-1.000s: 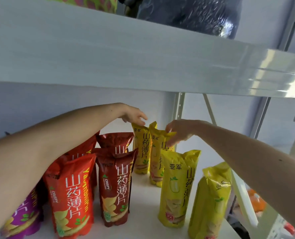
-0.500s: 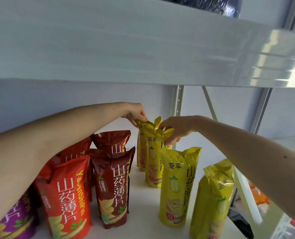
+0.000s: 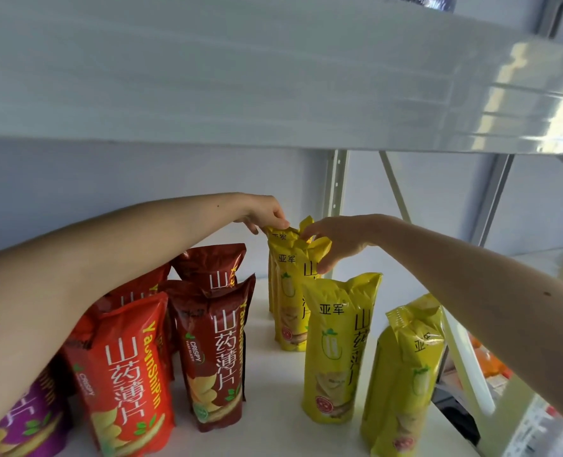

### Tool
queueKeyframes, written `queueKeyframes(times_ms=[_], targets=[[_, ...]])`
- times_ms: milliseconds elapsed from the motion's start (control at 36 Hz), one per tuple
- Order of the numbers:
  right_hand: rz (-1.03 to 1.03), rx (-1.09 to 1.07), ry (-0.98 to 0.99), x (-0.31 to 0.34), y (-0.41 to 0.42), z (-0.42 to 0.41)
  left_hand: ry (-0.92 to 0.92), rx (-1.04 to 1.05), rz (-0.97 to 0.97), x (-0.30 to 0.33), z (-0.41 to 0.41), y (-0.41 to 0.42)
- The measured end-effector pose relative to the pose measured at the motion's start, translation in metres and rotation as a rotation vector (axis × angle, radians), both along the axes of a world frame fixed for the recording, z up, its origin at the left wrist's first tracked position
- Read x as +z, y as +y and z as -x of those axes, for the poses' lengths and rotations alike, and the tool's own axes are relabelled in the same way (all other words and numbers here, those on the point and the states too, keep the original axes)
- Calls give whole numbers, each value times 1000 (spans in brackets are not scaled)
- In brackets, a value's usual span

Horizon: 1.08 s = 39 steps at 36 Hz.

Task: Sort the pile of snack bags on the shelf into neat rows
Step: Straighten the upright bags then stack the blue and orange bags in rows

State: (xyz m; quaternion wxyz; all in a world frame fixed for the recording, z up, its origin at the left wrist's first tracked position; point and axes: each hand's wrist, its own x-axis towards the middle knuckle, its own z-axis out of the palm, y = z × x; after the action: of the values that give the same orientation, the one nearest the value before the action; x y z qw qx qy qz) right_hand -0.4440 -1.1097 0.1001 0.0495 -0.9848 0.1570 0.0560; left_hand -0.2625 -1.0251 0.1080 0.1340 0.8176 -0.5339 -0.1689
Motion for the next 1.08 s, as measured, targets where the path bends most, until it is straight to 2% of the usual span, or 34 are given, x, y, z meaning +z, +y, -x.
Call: queueKeyframes(times_ms=[167, 361, 528, 611, 778, 944, 1083], targets=[[-30, -58, -22, 12, -2, 18, -92, -22, 35, 7, 7, 11], [-127, -131, -157, 36, -1, 54, -101, -147, 222, 30, 27, 38], [-120, -147, -164, 41, 14, 89, -128, -250, 274, 39, 61, 53], [-171, -185, -105, 43, 23, 106, -127, -303, 277, 41, 79, 58], [-289, -272, 28, 46, 38, 137, -90, -383, 211, 34, 112, 67], [-168, -247, 240, 33, 51, 154, -140, -367, -34, 16, 135, 77], [-96, -166, 181, 11, 50, 154, -141, -310, -63, -9, 144, 74]])
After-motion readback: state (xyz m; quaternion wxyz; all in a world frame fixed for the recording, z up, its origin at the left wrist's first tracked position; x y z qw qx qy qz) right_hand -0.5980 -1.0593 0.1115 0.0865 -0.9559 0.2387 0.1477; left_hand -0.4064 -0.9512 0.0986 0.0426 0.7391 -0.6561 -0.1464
